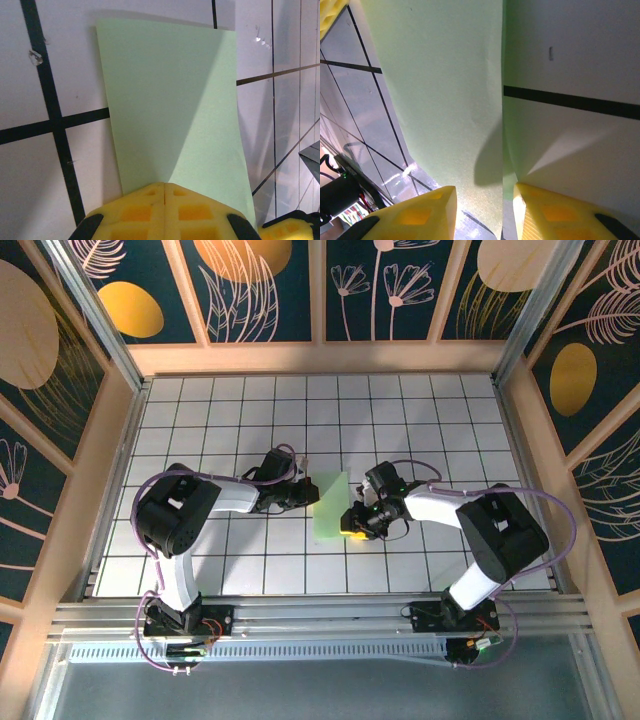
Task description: Fold a paper plane with a square sheet of paper (fold left side to right side)
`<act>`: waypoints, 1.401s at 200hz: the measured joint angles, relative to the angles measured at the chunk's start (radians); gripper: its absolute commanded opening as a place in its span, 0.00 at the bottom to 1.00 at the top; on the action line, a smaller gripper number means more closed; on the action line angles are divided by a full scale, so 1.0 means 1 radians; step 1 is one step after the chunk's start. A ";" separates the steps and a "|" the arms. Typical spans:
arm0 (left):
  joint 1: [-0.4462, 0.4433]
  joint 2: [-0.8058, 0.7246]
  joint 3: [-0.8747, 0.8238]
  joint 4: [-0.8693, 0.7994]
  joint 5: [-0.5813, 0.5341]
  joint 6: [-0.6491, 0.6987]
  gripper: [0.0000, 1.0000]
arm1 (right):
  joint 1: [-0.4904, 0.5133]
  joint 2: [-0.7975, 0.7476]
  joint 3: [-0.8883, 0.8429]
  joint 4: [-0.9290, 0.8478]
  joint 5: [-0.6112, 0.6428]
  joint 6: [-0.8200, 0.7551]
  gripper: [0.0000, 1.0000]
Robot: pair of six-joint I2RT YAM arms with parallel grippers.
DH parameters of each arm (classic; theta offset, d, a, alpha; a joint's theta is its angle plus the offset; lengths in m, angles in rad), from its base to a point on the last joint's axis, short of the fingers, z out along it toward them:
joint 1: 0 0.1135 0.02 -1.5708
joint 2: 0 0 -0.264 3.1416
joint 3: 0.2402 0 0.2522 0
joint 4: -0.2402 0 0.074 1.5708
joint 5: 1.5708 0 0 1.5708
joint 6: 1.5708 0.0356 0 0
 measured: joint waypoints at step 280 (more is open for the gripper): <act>-0.003 -0.004 -0.011 0.016 -0.004 0.000 0.00 | -0.022 0.002 -0.041 0.121 -0.032 0.096 0.35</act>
